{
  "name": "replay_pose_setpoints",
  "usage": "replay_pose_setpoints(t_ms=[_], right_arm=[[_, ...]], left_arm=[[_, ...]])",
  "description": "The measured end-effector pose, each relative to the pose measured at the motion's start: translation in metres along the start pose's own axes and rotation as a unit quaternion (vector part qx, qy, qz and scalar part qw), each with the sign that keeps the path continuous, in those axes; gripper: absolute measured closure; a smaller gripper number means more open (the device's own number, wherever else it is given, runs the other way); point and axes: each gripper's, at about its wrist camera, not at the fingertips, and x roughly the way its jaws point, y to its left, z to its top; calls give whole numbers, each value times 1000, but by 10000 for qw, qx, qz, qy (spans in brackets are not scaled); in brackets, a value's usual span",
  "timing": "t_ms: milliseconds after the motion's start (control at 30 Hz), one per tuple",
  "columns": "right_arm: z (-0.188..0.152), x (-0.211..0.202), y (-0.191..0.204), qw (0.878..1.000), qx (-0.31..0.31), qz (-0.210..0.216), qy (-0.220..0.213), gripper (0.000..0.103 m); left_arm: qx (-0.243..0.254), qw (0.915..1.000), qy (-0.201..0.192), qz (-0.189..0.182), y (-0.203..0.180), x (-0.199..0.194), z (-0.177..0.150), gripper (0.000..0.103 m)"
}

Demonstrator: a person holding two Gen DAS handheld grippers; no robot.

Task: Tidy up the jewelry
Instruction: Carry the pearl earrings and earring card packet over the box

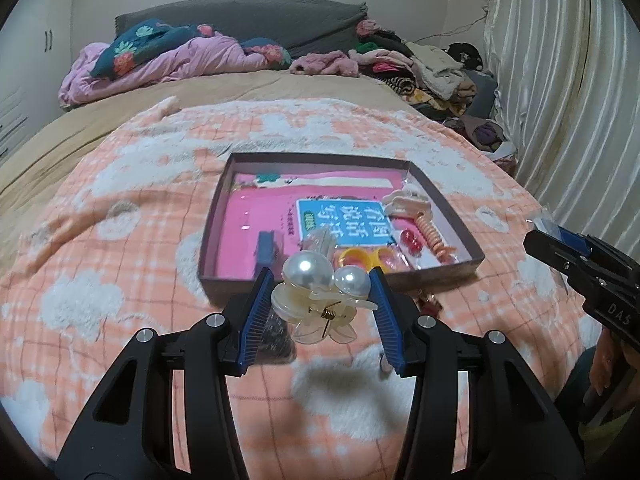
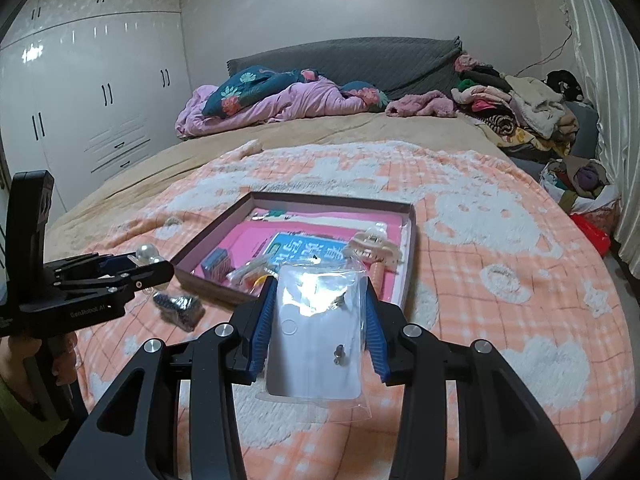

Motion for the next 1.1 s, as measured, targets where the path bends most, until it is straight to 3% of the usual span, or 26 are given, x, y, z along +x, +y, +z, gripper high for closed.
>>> replay_pose_setpoints(t_ms=[633, 1100], right_arm=[[28, 25, -23, 9996, 97, -244, -116, 64], [44, 55, -31, 9995, 142, -276, -49, 64]], left_arm=[[29, 9998, -50, -178, -17, 35, 35, 63], [-54, 9995, 156, -262, -16, 72, 35, 63]])
